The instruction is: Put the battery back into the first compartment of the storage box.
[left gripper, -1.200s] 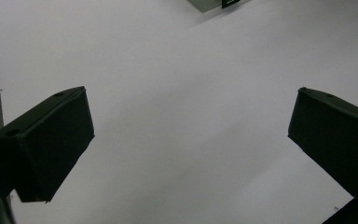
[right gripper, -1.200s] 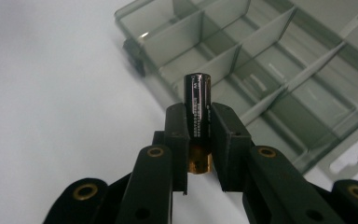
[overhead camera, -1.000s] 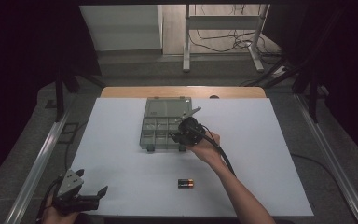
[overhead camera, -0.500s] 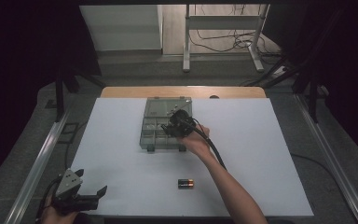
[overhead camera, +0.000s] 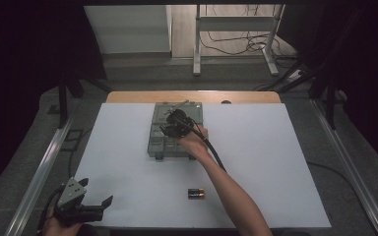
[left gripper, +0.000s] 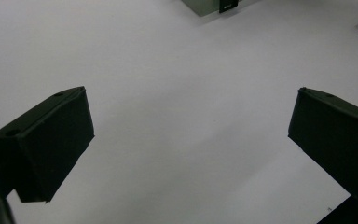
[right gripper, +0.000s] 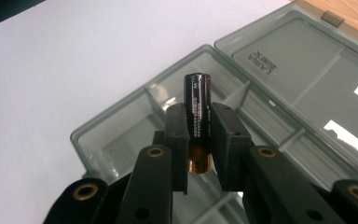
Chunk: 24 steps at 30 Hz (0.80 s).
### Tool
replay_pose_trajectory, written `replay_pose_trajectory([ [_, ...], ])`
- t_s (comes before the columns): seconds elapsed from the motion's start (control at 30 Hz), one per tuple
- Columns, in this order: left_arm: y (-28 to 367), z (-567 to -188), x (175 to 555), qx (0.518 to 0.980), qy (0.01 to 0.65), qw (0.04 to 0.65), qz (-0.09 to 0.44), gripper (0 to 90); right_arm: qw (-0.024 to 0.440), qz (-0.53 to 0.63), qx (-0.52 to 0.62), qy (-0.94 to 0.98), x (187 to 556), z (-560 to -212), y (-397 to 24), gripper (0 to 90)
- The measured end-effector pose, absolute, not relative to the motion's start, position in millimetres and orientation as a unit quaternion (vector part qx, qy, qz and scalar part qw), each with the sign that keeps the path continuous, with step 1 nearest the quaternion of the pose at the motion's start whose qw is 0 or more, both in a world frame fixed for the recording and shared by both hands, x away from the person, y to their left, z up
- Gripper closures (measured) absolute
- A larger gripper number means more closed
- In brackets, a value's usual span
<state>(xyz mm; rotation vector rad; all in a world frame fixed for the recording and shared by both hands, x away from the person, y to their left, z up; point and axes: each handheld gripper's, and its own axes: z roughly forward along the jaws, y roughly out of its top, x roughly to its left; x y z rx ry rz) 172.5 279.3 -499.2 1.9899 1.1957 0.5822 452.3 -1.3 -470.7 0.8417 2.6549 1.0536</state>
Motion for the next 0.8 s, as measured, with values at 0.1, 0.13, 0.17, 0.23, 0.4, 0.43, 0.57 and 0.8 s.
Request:
replay_pose_trajectory([
  [0.1, 279.4, -499.2, 172.4, 0.774, 0.464, 0.365, 0.227, 0.8, 0.082, 0.353, 0.282, 0.888, 455.8, -471.5, 6.1, 76.7],
  [0.13, 279.3, -499.2, 172.4, 0.774, 0.464, 0.365, 0.227, 0.8, 0.083, 0.353, 0.283, 0.888, 457.4, -471.9, 9.3, 76.6],
  [0.17, 279.3, -499.2, 172.3, 0.774, 0.464, 0.366, 0.227, 0.8, 0.083, 0.354, 0.282, 0.888, 458.7, -472.4, 11.8, 76.6],
  [0.23, 279.2, -499.2, 172.2, 0.774, 0.464, 0.365, 0.227, 0.8, 0.083, 0.353, 0.283, 0.888, 460.8, -473.7, 16.3, 76.6],
  [0.4, 280.1, -499.2, 172.1, 0.773, 0.465, 0.369, 0.226, 0.7, 0.086, 0.346, 0.287, 0.889, 467.5, -479.2, 27.6, 76.6],
  [0.43, 280.3, -499.2, 172.1, 0.772, 0.465, 0.369, 0.226, 0.7, 0.086, 0.346, 0.289, 0.889, 468.8, -480.4, 29.2, 76.6],
  [0.57, 280.1, -499.1, 172.0, 0.773, 0.465, 0.368, 0.226, 0.7, 0.075, 0.336, 0.294, 0.892, 472.7, -485.0, 34.4, 73.9],
  [0.8, 279.3, -499.2, 171.8, 0.775, 0.463, 0.366, 0.228, 0.7, 0.083, 0.351, 0.290, 0.887, 468.0, -475.8, 24.3, 53.7],
])
